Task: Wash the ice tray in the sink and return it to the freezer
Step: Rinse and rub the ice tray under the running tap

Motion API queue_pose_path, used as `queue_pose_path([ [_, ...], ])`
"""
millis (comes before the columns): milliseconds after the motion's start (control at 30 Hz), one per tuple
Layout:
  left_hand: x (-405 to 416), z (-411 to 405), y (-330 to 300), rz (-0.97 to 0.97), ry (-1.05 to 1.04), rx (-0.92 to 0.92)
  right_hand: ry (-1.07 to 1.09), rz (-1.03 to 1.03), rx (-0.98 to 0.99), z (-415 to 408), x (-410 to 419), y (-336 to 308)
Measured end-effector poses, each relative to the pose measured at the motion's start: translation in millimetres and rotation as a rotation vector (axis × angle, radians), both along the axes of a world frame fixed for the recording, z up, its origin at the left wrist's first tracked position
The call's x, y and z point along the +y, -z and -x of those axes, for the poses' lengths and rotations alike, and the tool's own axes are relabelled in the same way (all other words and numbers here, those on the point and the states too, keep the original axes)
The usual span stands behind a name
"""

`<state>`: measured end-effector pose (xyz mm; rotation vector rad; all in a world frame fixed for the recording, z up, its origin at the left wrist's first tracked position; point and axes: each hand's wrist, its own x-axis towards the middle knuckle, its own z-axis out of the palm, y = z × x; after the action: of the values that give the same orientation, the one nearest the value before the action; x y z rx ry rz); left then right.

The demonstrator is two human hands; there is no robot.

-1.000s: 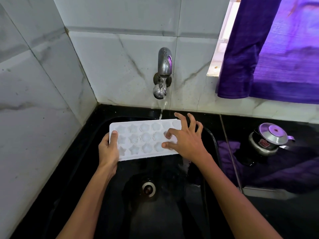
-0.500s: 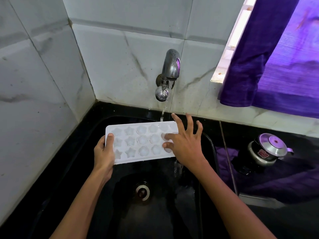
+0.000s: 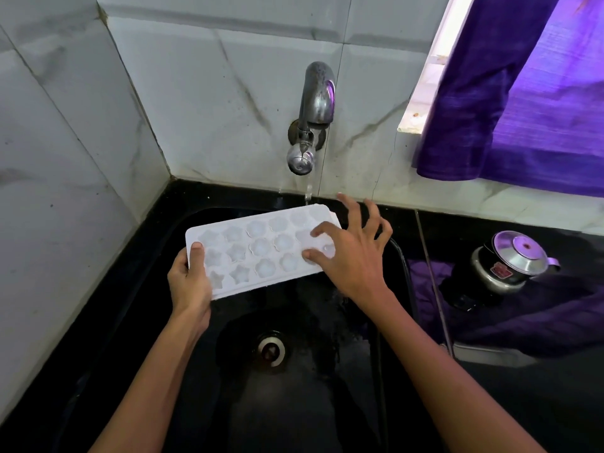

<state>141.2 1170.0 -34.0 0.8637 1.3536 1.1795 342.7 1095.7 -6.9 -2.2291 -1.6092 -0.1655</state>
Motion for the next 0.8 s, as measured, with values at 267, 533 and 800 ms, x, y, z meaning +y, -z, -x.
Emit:
queue_pose_path([
  [267,-1,-3,3,-0.009,-0.092,0.005,-0.217,0.200,0.033,0,-7,11],
  [533,-3,-9,6,0.001,-0.086,0.018,-0.168,0.229,-0.042,1,-3,7],
  [800,-8,-10,4,0.014,-0.078,0.029,-0.162,0.151,-0.112,-2,-8,15],
])
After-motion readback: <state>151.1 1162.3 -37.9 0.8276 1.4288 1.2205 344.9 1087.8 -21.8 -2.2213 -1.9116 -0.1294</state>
